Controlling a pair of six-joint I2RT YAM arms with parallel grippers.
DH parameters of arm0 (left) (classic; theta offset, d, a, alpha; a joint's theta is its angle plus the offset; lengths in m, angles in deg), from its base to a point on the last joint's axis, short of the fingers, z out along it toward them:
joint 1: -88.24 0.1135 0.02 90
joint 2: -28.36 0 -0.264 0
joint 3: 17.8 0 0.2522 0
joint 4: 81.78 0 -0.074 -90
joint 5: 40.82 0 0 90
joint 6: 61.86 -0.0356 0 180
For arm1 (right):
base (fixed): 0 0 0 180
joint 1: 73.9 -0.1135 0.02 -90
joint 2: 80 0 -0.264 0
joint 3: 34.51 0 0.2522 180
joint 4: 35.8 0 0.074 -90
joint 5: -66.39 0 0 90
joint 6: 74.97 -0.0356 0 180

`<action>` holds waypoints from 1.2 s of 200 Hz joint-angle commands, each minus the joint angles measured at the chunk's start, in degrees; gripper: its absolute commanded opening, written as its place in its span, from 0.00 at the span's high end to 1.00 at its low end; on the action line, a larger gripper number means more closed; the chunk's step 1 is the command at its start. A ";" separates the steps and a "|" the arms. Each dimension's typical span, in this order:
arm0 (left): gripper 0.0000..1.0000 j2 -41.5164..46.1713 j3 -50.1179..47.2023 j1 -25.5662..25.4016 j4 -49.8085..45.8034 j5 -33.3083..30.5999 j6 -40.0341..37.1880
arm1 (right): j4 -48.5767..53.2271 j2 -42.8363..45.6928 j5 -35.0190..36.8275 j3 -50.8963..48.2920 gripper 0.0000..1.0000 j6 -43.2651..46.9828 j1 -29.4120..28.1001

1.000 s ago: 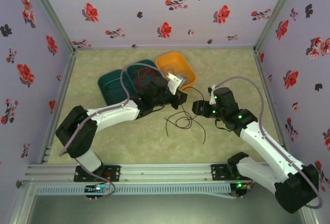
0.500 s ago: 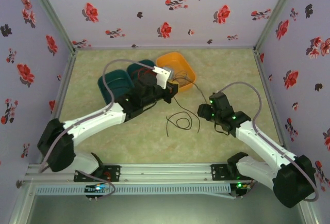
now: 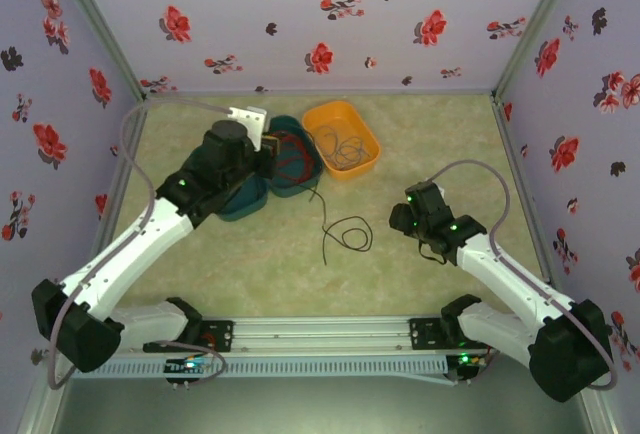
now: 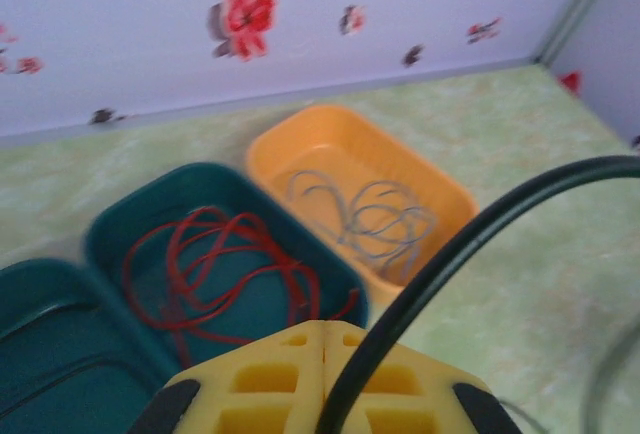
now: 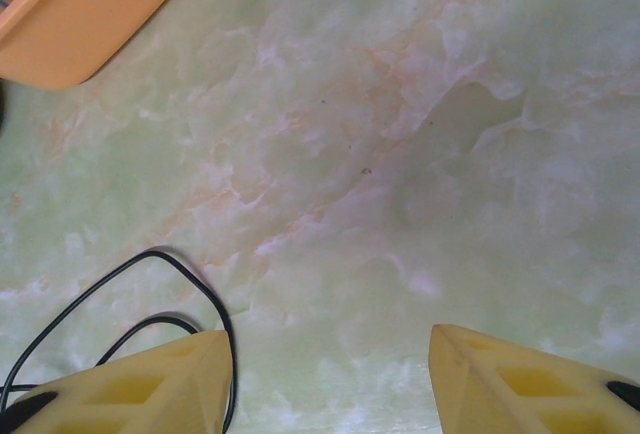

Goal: Untangle the cables

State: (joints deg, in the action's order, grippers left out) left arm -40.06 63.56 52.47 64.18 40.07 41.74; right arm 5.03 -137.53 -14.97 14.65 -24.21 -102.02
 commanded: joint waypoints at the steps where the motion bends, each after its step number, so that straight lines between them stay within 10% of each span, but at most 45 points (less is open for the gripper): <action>1: 1.00 -0.14 3.75 5.05 -10.69 0.52 -5.76 | 1.58 -0.10 1.37 1.41 0.43 -0.09 0.23; 101: 1.00 -11.63 16.94 24.96 -17.05 10.95 -19.81 | 3.34 0.33 1.97 3.68 0.21 1.40 0.26; 240: 1.00 -26.39 18.30 34.18 -15.69 16.51 -25.91 | 3.94 -0.33 3.33 4.62 0.01 1.65 0.26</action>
State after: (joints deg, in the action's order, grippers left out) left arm -64.58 82.20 85.89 46.13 55.09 18.09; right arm 7.90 -137.56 -13.24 17.47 -22.90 -102.02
